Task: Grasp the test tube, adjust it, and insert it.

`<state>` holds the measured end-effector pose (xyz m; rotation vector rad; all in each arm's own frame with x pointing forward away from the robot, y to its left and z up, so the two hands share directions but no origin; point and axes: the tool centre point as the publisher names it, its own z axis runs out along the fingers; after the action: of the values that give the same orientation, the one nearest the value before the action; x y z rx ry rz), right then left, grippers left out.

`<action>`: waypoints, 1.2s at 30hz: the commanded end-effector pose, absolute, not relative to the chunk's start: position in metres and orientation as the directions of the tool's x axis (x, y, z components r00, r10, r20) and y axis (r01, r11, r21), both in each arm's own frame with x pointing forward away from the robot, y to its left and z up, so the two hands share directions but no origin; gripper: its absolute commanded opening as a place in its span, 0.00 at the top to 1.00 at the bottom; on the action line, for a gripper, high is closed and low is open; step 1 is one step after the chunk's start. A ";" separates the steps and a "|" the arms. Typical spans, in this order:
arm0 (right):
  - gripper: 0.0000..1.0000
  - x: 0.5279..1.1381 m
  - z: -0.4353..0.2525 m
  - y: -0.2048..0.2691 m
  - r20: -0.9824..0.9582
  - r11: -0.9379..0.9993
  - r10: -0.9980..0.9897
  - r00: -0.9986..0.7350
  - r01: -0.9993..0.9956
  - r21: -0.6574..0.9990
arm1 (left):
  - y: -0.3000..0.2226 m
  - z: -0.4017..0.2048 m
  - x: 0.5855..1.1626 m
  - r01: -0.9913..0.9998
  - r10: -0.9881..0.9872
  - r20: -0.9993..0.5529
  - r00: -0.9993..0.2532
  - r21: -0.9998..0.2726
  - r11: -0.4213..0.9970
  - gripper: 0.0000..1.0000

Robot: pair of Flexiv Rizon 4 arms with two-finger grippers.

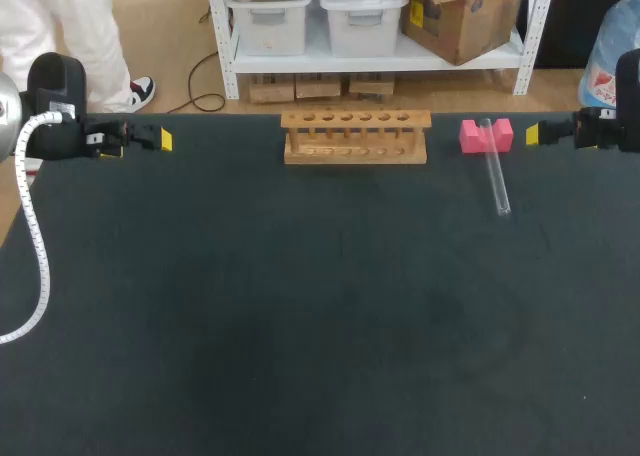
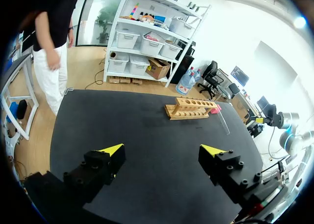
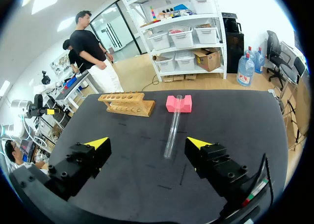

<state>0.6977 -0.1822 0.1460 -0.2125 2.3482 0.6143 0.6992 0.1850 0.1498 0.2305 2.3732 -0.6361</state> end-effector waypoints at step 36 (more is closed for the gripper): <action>0.00 0.697 0.147 -0.182 -0.663 0.877 0.015 -0.748 -0.309 0.368 | 0.203 0.171 0.756 0.808 0.229 -0.866 -0.444 -0.276 0.521 0.00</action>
<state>0.6977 -0.1821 0.1461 -0.2124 2.3482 0.6143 0.7465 0.2015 0.1785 0.6422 2.1600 -0.6243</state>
